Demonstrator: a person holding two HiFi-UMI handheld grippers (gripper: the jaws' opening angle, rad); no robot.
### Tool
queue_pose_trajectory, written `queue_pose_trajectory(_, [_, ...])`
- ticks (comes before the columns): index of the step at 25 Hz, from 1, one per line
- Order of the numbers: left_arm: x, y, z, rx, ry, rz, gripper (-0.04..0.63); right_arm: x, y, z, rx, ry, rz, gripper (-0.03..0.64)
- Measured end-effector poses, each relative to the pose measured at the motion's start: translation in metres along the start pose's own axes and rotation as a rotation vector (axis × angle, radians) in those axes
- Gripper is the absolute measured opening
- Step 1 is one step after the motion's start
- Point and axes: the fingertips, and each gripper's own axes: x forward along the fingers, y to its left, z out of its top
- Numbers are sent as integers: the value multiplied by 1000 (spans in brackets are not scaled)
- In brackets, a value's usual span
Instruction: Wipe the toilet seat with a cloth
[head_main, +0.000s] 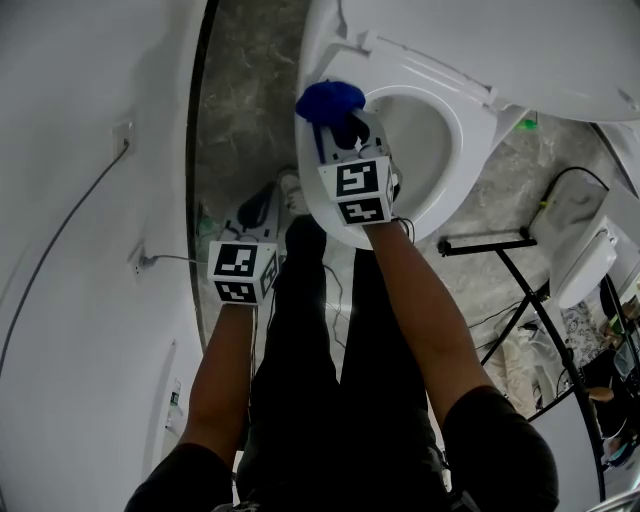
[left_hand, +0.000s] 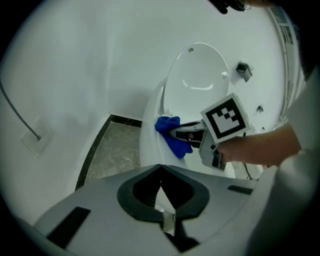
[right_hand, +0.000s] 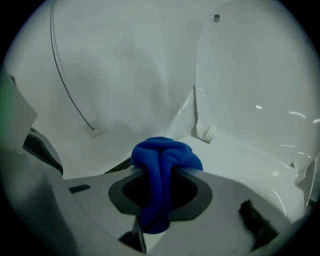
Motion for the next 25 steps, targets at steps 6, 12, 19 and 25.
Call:
queue_pose_trajectory(6, [3, -13, -14, 4, 37, -11, 9, 2, -39, 14, 17, -29, -54, 81])
queue_pose_trajectory(12, [12, -27, -33, -89, 109, -84, 9, -10, -93, 12, 82, -36, -176, 81])
queue_pose_trajectory(19, [23, -30, -40, -151, 120, -80, 11, -42, -161, -20, 140, -35, -324, 81])
queue_pose_trajectory(25, [29, -39, -44, -191, 124, -84, 12, -67, -187, -42, 168, -41, -363, 81])
